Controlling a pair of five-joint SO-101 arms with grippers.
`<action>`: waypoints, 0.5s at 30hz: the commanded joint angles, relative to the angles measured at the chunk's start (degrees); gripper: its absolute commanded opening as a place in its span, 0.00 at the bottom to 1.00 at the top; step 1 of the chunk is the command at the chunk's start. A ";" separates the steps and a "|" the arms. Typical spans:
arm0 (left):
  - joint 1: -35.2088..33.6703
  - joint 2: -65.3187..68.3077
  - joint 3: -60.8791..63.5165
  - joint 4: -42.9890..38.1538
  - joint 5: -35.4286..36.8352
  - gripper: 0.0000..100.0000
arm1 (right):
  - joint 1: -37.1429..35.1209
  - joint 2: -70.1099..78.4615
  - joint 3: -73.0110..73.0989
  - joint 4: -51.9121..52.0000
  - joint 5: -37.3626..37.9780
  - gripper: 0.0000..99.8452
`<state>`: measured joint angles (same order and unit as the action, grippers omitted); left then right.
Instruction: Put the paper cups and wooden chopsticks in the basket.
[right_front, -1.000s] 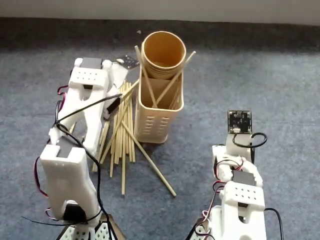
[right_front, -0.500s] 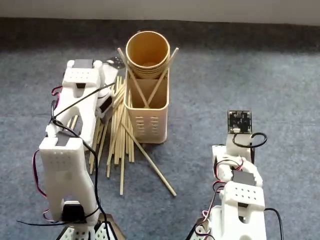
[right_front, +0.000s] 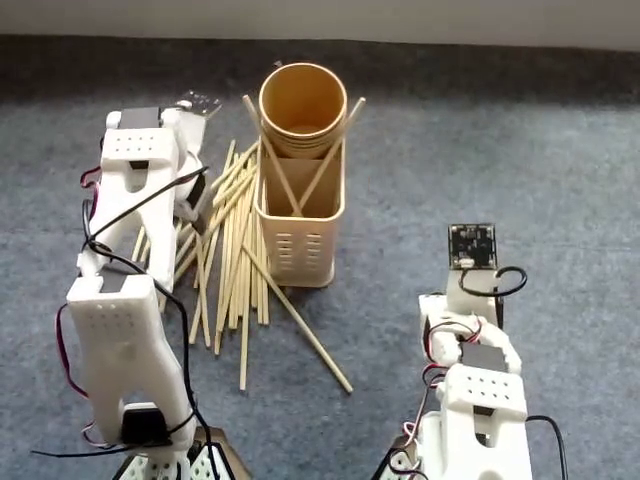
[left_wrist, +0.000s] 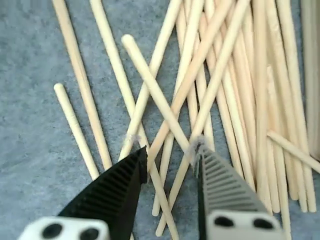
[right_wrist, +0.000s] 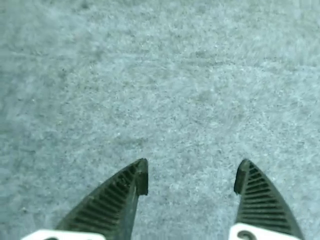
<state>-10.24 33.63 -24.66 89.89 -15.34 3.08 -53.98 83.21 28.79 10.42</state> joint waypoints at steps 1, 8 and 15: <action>-1.63 -0.75 -2.24 0.44 4.04 0.18 | -0.48 -1.10 -0.31 -1.19 0.70 0.28; -1.01 -0.57 -1.98 0.35 4.04 0.17 | -0.48 -1.10 -0.22 -1.19 0.70 0.28; 3.12 -0.57 1.27 -2.55 3.96 0.14 | -0.48 -1.10 -0.22 -1.19 0.70 0.28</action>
<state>-10.07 33.63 -24.66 89.10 -11.82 2.99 -53.98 83.21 28.62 10.42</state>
